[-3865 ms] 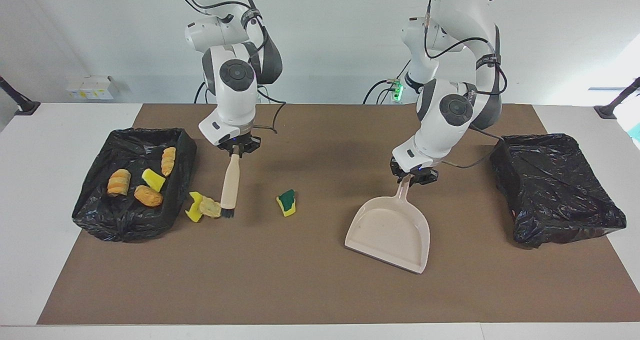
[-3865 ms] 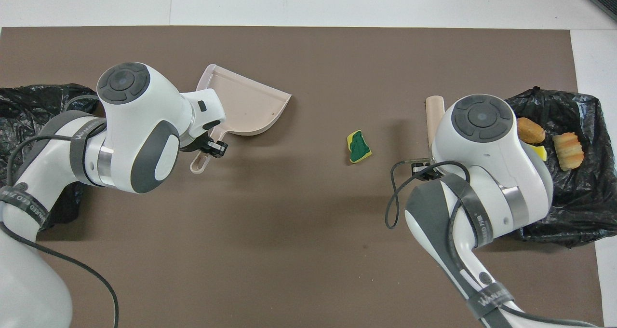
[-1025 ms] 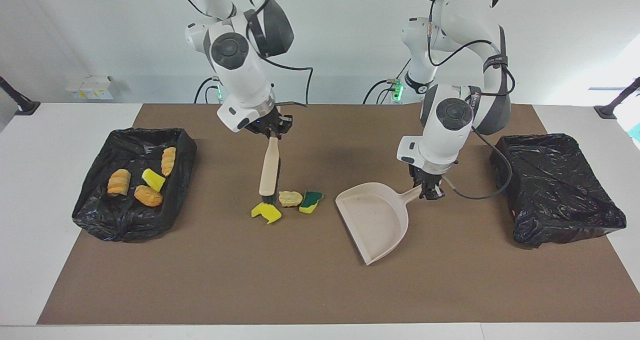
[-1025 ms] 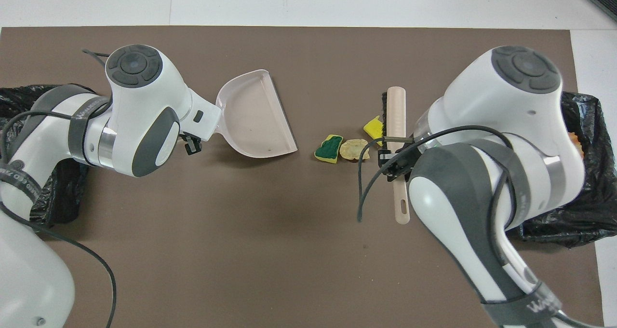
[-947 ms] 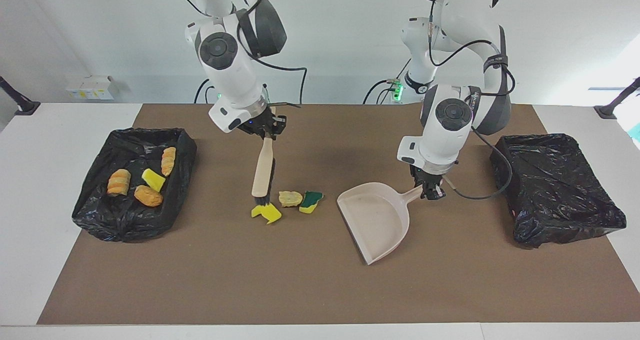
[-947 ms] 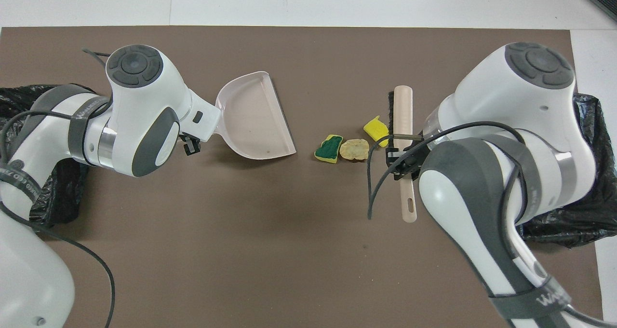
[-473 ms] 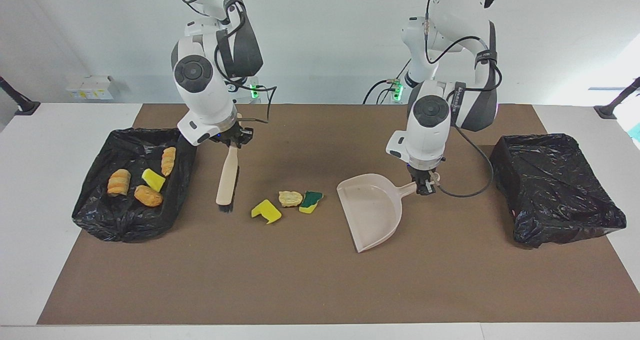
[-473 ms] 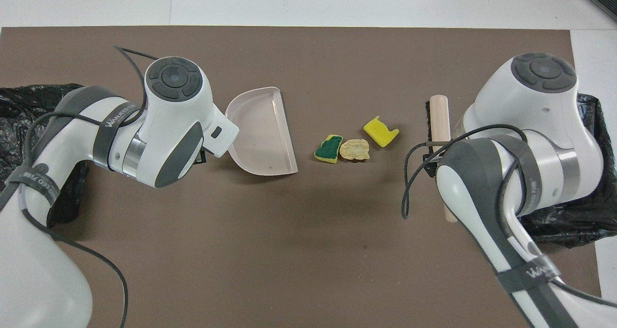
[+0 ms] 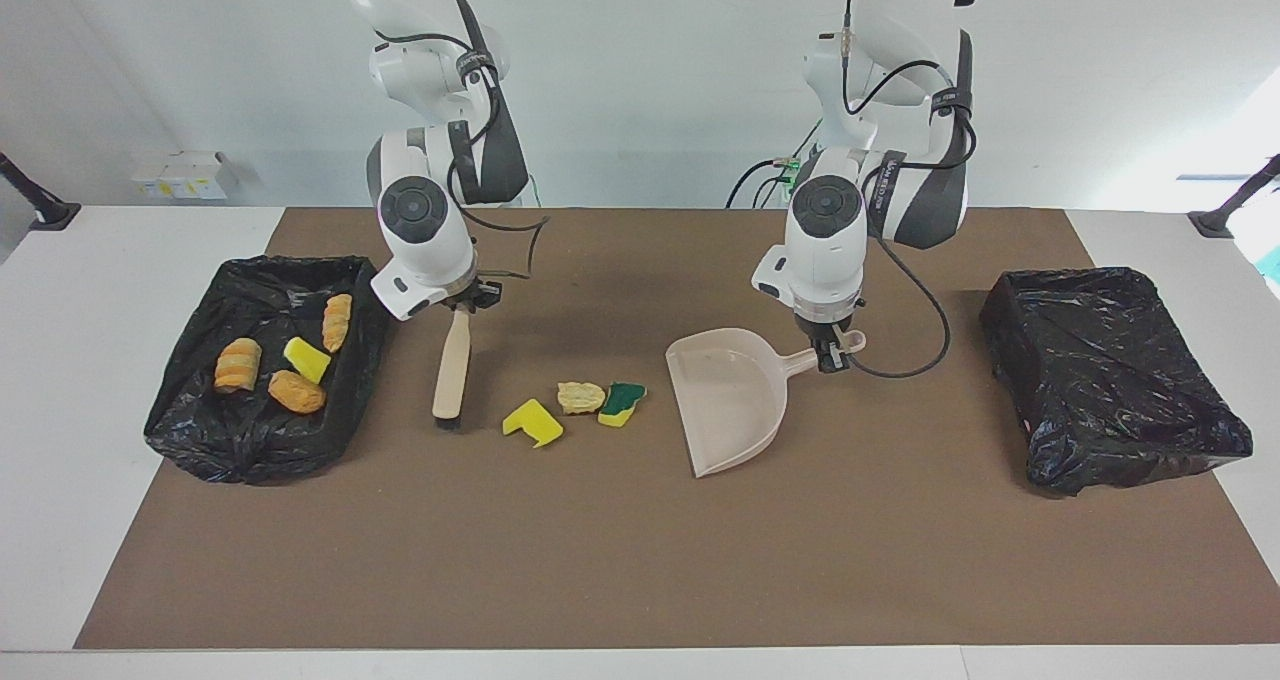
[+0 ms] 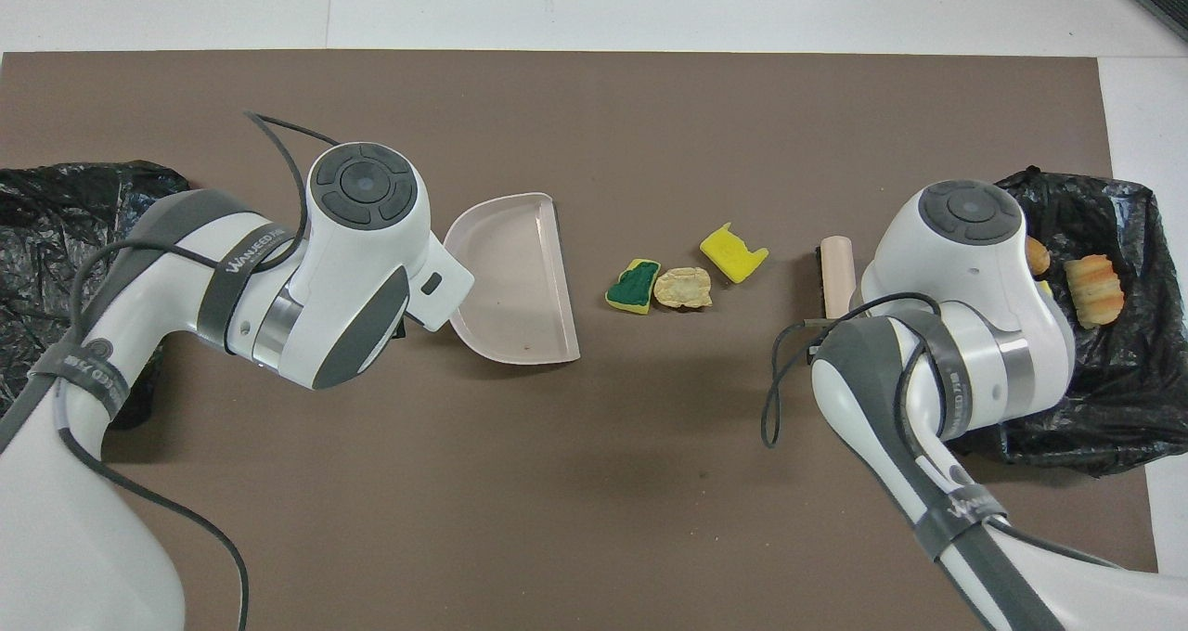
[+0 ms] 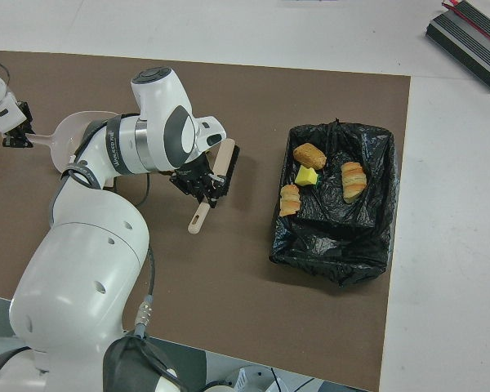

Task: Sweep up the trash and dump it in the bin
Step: 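Sweep the green sponge and bread into the dustpan with the brush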

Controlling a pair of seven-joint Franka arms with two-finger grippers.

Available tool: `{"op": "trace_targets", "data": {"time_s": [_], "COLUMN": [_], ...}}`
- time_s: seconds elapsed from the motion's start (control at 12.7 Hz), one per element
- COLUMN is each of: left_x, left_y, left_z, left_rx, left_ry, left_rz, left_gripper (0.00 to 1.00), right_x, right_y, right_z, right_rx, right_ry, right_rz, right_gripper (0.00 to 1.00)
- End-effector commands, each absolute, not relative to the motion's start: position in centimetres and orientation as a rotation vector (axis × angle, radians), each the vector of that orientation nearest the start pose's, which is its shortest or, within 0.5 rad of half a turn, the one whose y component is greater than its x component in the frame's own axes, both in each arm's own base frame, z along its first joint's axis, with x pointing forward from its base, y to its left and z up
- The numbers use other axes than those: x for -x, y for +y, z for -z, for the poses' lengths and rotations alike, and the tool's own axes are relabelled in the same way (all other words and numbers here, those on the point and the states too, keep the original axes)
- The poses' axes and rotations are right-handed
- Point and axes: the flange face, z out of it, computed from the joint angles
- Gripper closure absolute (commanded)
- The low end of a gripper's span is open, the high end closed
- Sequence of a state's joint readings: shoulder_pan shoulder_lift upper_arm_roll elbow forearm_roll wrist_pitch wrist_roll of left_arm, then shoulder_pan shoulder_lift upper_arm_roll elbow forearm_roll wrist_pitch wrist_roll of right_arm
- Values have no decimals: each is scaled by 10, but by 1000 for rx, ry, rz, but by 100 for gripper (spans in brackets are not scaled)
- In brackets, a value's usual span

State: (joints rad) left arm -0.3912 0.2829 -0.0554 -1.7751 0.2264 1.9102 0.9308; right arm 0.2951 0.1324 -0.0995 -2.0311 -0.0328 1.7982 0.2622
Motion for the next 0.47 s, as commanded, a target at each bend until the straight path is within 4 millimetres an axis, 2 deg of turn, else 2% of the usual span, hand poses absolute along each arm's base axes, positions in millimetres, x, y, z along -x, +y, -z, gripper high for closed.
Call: {"op": "trace_targets", "data": {"time_s": [0.0, 0.24, 0.39], "left_x": [-552, -549, -549], "left_y": [-248, -246, -245], "left_z": [-389, -385, -383], "left_rx": [2167, 2173, 2177], "left_ry": [2012, 2009, 2006], "left_rz": [-280, -281, -279], "left_gripper": [100, 100, 100], "right_x": [-500, -495, -496], "right_y": [126, 161, 177], "right_z": [-358, -356, -350], "right_rx": [3248, 3229, 3220], "right_ry": [3, 4, -24], "right_rz": [-542, -495, -446], "right_gripper": [100, 100, 100]}}
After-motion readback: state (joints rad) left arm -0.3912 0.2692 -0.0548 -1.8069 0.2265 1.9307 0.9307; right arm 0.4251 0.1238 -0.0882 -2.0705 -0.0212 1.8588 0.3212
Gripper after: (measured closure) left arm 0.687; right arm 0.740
